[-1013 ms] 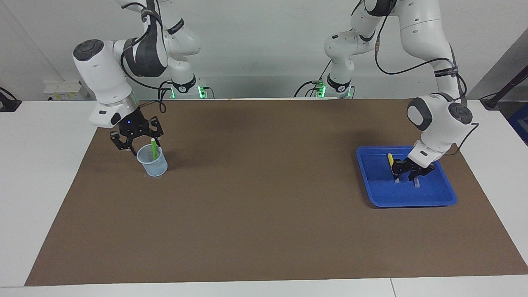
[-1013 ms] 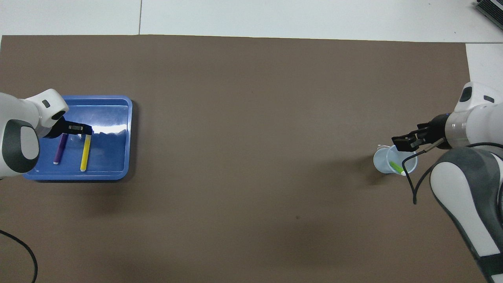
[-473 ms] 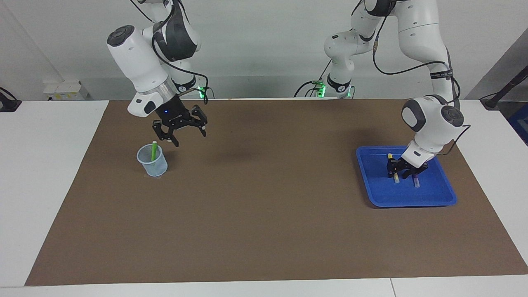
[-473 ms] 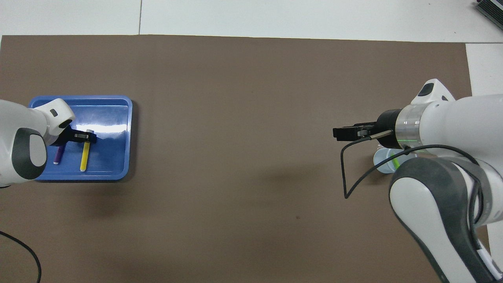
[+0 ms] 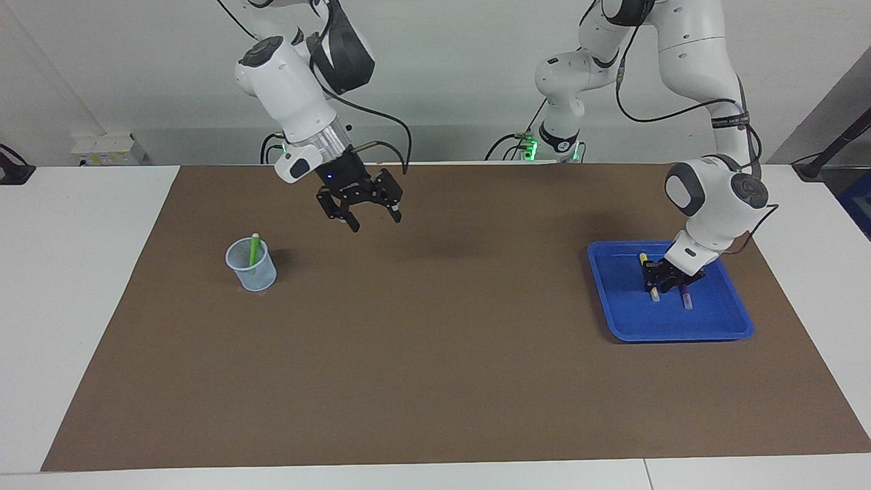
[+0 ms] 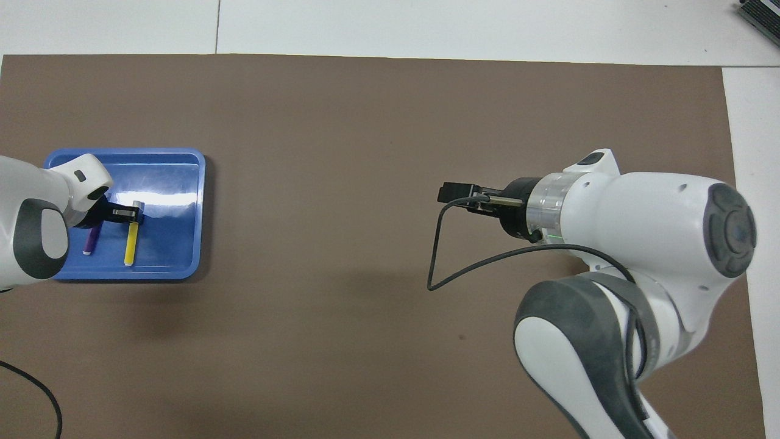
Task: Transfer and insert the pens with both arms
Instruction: 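Grasp the yellow pen with the left gripper while the right gripper returns, then lift the yellow pen with the left gripper toward the right gripper, then grasp the yellow pen with the right gripper, then open the left gripper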
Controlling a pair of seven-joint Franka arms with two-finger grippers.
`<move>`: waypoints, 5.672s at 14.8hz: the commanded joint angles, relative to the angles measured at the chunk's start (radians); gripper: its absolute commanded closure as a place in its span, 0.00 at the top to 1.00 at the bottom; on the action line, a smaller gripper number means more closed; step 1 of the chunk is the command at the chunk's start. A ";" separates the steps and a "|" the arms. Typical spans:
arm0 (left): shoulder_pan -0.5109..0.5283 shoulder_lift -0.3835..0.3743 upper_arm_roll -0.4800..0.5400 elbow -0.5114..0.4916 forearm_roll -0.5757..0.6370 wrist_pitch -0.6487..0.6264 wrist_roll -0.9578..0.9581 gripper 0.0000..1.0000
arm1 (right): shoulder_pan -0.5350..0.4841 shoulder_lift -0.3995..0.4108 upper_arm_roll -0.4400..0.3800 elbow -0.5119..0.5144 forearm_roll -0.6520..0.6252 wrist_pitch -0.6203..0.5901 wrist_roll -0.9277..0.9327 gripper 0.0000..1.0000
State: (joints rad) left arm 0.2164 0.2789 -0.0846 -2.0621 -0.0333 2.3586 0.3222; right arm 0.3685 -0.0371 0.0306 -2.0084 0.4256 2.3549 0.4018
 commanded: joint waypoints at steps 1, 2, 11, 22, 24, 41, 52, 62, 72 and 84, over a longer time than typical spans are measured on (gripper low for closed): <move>0.009 -0.020 -0.003 -0.036 0.016 -0.013 -0.008 0.00 | 0.035 0.022 -0.005 -0.001 0.050 0.047 0.107 1.00; 0.009 -0.020 -0.003 -0.038 0.016 -0.012 -0.008 0.00 | 0.046 0.025 -0.005 -0.001 0.082 0.064 0.129 1.00; -0.015 -0.007 -0.004 0.153 0.015 -0.270 -0.265 0.00 | 0.168 0.100 -0.003 -0.003 0.193 0.251 0.290 1.00; -0.065 -0.095 -0.023 0.303 -0.319 -0.548 -1.039 0.00 | 0.188 0.111 -0.003 -0.003 0.242 0.291 0.328 1.00; -0.066 -0.119 -0.024 0.298 -0.399 -0.581 -1.165 0.00 | 0.188 0.112 -0.003 -0.003 0.243 0.291 0.331 1.00; -0.166 -0.283 -0.030 0.191 -0.626 -0.673 -1.799 0.00 | 0.374 0.206 0.014 0.181 0.305 0.458 0.324 1.00; -0.206 -0.385 -0.030 0.089 -0.626 -0.642 -1.896 0.00 | 0.392 0.330 0.014 0.315 0.208 0.458 0.330 1.00; -0.206 -0.394 -0.030 0.086 -0.626 -0.641 -1.901 0.00 | 0.406 0.319 0.009 0.293 0.206 0.373 0.331 0.64; -0.206 -0.400 -0.030 0.086 -0.626 -0.642 -1.902 0.00 | 0.395 0.278 0.002 0.293 0.202 0.266 0.375 0.46; -0.204 -0.402 -0.030 0.086 -0.626 -0.642 -1.916 0.00 | 0.380 0.275 0.000 0.300 0.151 0.248 0.371 0.00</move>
State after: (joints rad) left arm 0.0192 -0.0843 -0.1287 -1.9447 -0.6451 1.6954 -1.5753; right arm 0.7645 0.2468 0.0257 -1.6980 0.6015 2.6213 0.7579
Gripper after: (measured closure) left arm 0.828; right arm 0.811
